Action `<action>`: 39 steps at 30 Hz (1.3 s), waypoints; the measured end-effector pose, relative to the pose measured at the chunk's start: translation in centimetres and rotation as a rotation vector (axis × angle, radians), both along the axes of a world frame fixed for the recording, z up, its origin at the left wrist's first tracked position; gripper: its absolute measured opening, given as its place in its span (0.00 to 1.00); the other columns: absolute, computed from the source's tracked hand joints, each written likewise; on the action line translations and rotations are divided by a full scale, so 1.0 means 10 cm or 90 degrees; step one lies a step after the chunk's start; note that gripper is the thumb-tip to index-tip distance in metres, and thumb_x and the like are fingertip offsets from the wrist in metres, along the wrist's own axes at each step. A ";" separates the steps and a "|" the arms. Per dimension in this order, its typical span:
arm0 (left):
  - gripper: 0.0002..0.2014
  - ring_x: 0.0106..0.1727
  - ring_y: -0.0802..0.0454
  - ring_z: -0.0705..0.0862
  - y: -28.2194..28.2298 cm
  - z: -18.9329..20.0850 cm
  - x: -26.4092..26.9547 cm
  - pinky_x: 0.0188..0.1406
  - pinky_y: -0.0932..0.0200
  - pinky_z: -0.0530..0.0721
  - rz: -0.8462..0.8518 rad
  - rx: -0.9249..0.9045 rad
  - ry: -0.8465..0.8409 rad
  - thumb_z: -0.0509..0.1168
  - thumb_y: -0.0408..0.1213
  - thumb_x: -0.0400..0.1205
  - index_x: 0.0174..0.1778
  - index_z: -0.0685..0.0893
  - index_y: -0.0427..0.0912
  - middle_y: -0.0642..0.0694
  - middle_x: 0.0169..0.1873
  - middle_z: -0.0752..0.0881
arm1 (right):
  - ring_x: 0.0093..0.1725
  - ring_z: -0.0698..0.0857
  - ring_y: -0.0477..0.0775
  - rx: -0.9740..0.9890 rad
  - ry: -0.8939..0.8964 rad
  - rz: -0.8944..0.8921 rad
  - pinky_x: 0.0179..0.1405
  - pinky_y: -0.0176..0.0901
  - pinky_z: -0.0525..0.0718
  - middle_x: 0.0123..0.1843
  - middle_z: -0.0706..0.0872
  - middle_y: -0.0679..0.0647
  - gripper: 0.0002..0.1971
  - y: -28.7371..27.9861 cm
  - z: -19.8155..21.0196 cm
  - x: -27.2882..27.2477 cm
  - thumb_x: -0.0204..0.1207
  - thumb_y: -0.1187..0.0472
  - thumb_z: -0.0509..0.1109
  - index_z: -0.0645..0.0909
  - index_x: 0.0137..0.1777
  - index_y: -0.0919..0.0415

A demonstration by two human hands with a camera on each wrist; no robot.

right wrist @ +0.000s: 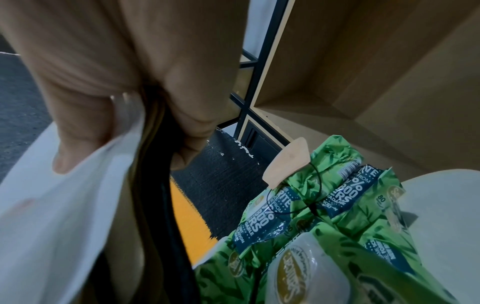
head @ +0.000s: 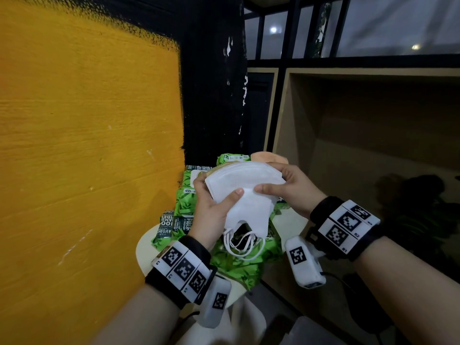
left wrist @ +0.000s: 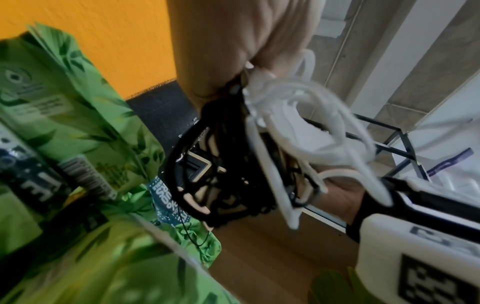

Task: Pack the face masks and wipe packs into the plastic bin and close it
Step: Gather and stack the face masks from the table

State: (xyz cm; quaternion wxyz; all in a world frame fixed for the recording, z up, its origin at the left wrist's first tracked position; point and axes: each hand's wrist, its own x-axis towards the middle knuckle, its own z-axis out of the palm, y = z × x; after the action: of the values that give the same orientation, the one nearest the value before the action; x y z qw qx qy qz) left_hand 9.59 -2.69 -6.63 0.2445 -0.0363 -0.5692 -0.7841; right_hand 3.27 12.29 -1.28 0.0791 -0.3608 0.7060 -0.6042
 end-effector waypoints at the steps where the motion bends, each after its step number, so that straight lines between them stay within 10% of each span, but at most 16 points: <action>1: 0.30 0.60 0.50 0.83 -0.01 0.00 -0.01 0.57 0.53 0.87 -0.014 -0.001 -0.007 0.69 0.26 0.77 0.70 0.62 0.46 0.47 0.62 0.80 | 0.37 0.90 0.42 -0.005 -0.001 -0.001 0.38 0.33 0.87 0.36 0.92 0.44 0.14 -0.01 0.00 0.00 0.71 0.77 0.69 0.83 0.48 0.58; 7: 0.13 0.54 0.49 0.89 -0.01 -0.05 -0.04 0.51 0.58 0.90 -0.065 -0.011 -0.051 0.65 0.28 0.81 0.61 0.81 0.42 0.42 0.57 0.88 | 0.38 0.88 0.38 -0.028 -0.016 -0.025 0.38 0.30 0.86 0.42 0.88 0.46 0.16 -0.03 -0.06 -0.07 0.71 0.76 0.69 0.81 0.57 0.62; 15: 0.18 0.63 0.44 0.85 -0.05 -0.11 -0.17 0.61 0.51 0.84 0.011 0.020 -0.085 0.62 0.29 0.83 0.70 0.76 0.38 0.42 0.64 0.85 | 0.37 0.78 0.48 0.074 0.004 -0.359 0.41 0.39 0.75 0.39 0.85 0.51 0.07 0.13 -0.18 -0.83 0.76 0.58 0.70 0.83 0.36 0.53; 19: 0.22 0.66 0.48 0.83 -0.06 -0.15 -0.27 0.58 0.61 0.85 0.029 0.018 -0.066 0.62 0.30 0.83 0.75 0.70 0.41 0.46 0.65 0.83 | 0.54 0.80 0.55 0.244 0.050 -0.467 0.30 0.28 0.72 0.57 0.83 0.58 0.10 0.14 -0.21 -1.13 0.79 0.60 0.65 0.81 0.57 0.59; 23: 0.23 0.61 0.52 0.84 -0.04 -0.18 -0.38 0.47 0.69 0.88 0.039 0.020 -0.061 0.62 0.29 0.83 0.74 0.67 0.41 0.48 0.62 0.84 | 0.67 0.78 0.65 0.332 0.020 -0.507 0.58 0.47 0.76 0.68 0.78 0.66 0.22 0.02 -0.24 -1.36 0.81 0.57 0.62 0.67 0.71 0.66; 27: 0.25 0.66 0.46 0.83 -0.03 -0.21 -0.43 0.60 0.53 0.87 0.045 0.021 -0.053 0.64 0.28 0.82 0.74 0.67 0.41 0.43 0.66 0.82 | 0.69 0.76 0.68 0.335 -0.037 -0.555 0.63 0.52 0.76 0.70 0.76 0.69 0.28 -0.05 -0.26 -1.49 0.78 0.56 0.66 0.65 0.73 0.70; 32: 0.37 0.76 0.48 0.73 -0.05 -0.26 -0.47 0.75 0.41 0.73 0.070 0.035 -0.041 0.68 0.26 0.78 0.76 0.58 0.59 0.48 0.76 0.71 | 0.60 0.82 0.64 0.192 -0.052 -0.529 0.58 0.53 0.82 0.61 0.82 0.59 0.34 -0.08 -0.31 -1.57 0.71 0.69 0.70 0.64 0.76 0.56; 35: 0.42 0.73 0.44 0.77 -0.08 -0.29 -0.48 0.72 0.37 0.76 0.050 0.052 -0.052 0.74 0.30 0.73 0.81 0.60 0.48 0.43 0.74 0.75 | 0.43 0.82 0.55 0.093 -0.071 -0.392 0.36 0.41 0.86 0.46 0.79 0.51 0.34 -0.10 -0.29 -1.53 0.70 0.79 0.63 0.67 0.75 0.54; 39: 0.24 0.63 0.39 0.85 -0.08 -0.26 -0.41 0.61 0.41 0.86 0.027 0.062 -0.036 0.67 0.23 0.78 0.71 0.74 0.34 0.36 0.63 0.85 | 0.52 0.83 0.57 0.064 -0.038 -0.294 0.38 0.40 0.85 0.63 0.80 0.62 0.29 -0.09 -0.21 -1.40 0.73 0.78 0.60 0.72 0.71 0.53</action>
State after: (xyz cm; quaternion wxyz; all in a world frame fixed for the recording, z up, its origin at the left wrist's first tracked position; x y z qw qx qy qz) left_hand 5.50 -3.48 -9.19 0.2464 0.0094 -0.5377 -0.8063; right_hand -10.72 11.42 -3.37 -0.0224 -0.1669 0.7965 -0.5807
